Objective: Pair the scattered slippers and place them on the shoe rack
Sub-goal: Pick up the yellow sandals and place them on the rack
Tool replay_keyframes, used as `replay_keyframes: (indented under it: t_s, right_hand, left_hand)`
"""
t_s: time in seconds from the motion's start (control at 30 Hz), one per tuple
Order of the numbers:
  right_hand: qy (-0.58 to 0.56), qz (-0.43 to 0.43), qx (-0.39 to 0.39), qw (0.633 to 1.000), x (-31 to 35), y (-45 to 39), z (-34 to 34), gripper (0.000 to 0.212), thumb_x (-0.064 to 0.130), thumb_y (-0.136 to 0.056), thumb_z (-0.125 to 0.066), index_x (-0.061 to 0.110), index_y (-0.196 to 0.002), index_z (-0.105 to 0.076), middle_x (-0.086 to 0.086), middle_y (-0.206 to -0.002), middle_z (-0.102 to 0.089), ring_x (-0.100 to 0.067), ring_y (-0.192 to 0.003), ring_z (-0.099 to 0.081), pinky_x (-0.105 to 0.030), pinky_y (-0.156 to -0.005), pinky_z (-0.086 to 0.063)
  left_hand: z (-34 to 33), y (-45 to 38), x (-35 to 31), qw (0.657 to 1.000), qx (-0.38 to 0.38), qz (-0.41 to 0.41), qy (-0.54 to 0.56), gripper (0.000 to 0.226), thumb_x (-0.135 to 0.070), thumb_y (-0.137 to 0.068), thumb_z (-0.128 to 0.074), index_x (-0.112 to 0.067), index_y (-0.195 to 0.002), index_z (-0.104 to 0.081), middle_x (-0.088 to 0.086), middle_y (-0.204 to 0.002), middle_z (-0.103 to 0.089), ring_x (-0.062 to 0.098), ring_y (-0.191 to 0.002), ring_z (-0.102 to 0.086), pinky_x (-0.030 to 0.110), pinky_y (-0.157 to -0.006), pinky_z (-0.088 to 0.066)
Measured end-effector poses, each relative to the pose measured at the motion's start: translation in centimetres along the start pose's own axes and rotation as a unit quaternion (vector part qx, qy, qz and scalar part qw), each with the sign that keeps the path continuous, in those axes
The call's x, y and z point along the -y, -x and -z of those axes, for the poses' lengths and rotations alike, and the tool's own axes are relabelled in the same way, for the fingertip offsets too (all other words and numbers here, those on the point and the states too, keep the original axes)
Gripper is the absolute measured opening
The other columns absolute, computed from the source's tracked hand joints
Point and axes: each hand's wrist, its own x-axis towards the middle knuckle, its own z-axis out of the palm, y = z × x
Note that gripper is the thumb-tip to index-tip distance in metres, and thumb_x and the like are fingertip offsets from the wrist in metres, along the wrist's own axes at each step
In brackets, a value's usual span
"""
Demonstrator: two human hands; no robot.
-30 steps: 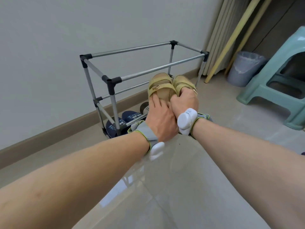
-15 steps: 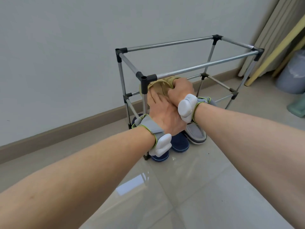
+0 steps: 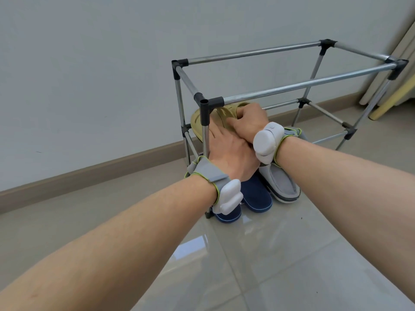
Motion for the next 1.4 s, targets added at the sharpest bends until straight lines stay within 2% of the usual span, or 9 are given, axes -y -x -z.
replay_keyframes:
  t_s: [0.13, 0.27, 0.4, 0.57, 0.67, 0.93, 1.1, 1.27, 1.4]
  right_hand:
    - [-0.033, 0.014, 0.018, 0.999, -0.5, 0.9, 1.3, 0.032, 0.021, -0.087, -0.058, 0.003, -0.061, -0.053, -0.012, -0.065, -0.051, -0.021, -0.066, -0.045, -0.033, -0.064, -0.047]
    - [0.013, 0.037, -0.039, 0.998, -2.3, 3.1, 2.6, 0.025, 0.028, -0.088, -0.055, 0.013, -0.087, -0.075, -0.006, -0.091, -0.073, -0.026, -0.090, -0.066, -0.039, -0.083, -0.056]
    - [0.118, 0.058, -0.029, 0.991, -4.1, 5.3, 3.3, 0.026, 0.039, -0.088, -0.057, 0.022, -0.100, -0.073, -0.005, -0.120, -0.056, -0.028, -0.119, -0.046, -0.043, -0.100, -0.043]
    - [0.073, 0.049, 0.021, 0.996, -4.1, 6.5, 3.0, 0.041, 0.043, -0.087, -0.060, 0.014, -0.116, -0.066, -0.006, -0.137, -0.037, -0.028, -0.128, -0.036, -0.040, -0.105, -0.038]
    - [0.068, 0.045, 0.036, 0.996, -4.0, 6.6, 2.4, 0.044, 0.037, -0.088, -0.059, 0.014, -0.126, -0.059, -0.007, -0.141, -0.034, -0.029, -0.132, -0.032, -0.037, -0.105, -0.035]
    - [0.026, 0.059, 0.019, 0.998, -4.8, 7.1, 2.0, 0.046, 0.042, -0.090, -0.060, 0.015, -0.128, -0.061, -0.005, -0.137, -0.043, -0.026, -0.130, -0.035, -0.033, -0.106, -0.034]
    - [0.013, 0.059, 0.006, 0.998, -4.7, 7.3, 2.1, 0.042, 0.042, -0.093, -0.056, 0.016, -0.125, -0.063, -0.006, -0.135, -0.046, -0.026, -0.129, -0.038, -0.033, -0.105, -0.033]
    - [-0.015, 0.042, 0.028, 0.999, -4.4, 7.0, 1.6, 0.042, 0.036, -0.090, -0.058, 0.016, -0.127, -0.059, -0.005, -0.138, -0.041, -0.024, -0.126, -0.047, -0.028, -0.100, -0.035]
    - [-0.026, 0.049, 0.009, 0.998, -4.3, 7.2, 1.4, 0.042, 0.033, -0.090, -0.062, 0.014, -0.127, -0.060, -0.003, -0.136, -0.044, -0.019, -0.123, -0.049, -0.020, -0.093, -0.031]
  left_hand:
    - [-0.4, -0.4, -0.4, 0.999, 0.031, 0.007, 0.000, 0.047, -0.032, -0.099, -0.030, -0.003, -0.131, -0.050, 0.023, -0.130, -0.054, 0.043, -0.130, -0.037, 0.057, -0.115, -0.006]
    - [-2.5, -0.7, -1.3, 0.995, 0.029, 0.089, 0.042, 0.065, -0.037, -0.088, -0.051, 0.002, -0.137, -0.039, 0.023, -0.137, -0.046, 0.039, -0.130, -0.039, 0.047, -0.117, -0.017]
    - [-2.7, -0.3, -1.5, 0.996, 0.016, 0.084, 0.018, 0.072, -0.035, -0.085, -0.054, 0.005, -0.140, -0.033, 0.027, -0.137, -0.043, 0.041, -0.125, -0.042, 0.046, -0.111, -0.028]
    - [-3.6, 0.4, -1.4, 0.998, -0.043, 0.054, -0.013, 0.067, -0.037, -0.084, -0.051, 0.008, -0.134, -0.039, 0.032, -0.128, -0.050, 0.042, -0.111, -0.050, 0.041, -0.091, -0.039]
    - [-3.8, 0.7, -1.4, 0.998, -0.039, 0.053, -0.018, 0.070, -0.035, -0.083, -0.055, 0.007, -0.136, -0.036, 0.033, -0.131, -0.047, 0.044, -0.115, -0.048, 0.044, -0.096, -0.038]
    - [-3.3, 2.0, -0.8, 0.996, -0.046, 0.008, -0.080, 0.074, -0.024, -0.080, -0.063, 0.006, -0.138, -0.029, 0.040, -0.130, -0.045, 0.049, -0.117, -0.048, 0.047, -0.094, -0.042]
    - [-3.0, 2.1, -0.8, 0.994, -0.035, -0.002, -0.108, 0.067, -0.020, -0.079, -0.065, 0.007, -0.132, -0.036, 0.041, -0.122, -0.052, 0.045, -0.102, -0.060, 0.043, -0.081, -0.050]
    - [-3.1, 2.6, -0.6, 0.993, -0.027, 0.006, -0.114, 0.053, -0.020, -0.076, -0.068, 0.004, -0.120, -0.051, 0.029, -0.103, -0.062, 0.036, -0.089, -0.063, 0.037, -0.073, -0.049]
    - [-3.2, 2.8, -0.6, 0.989, -0.038, 0.011, -0.141, 0.041, -0.016, -0.085, -0.059, 0.007, -0.118, -0.055, 0.030, -0.106, -0.063, 0.039, -0.094, -0.063, 0.041, -0.081, -0.051]
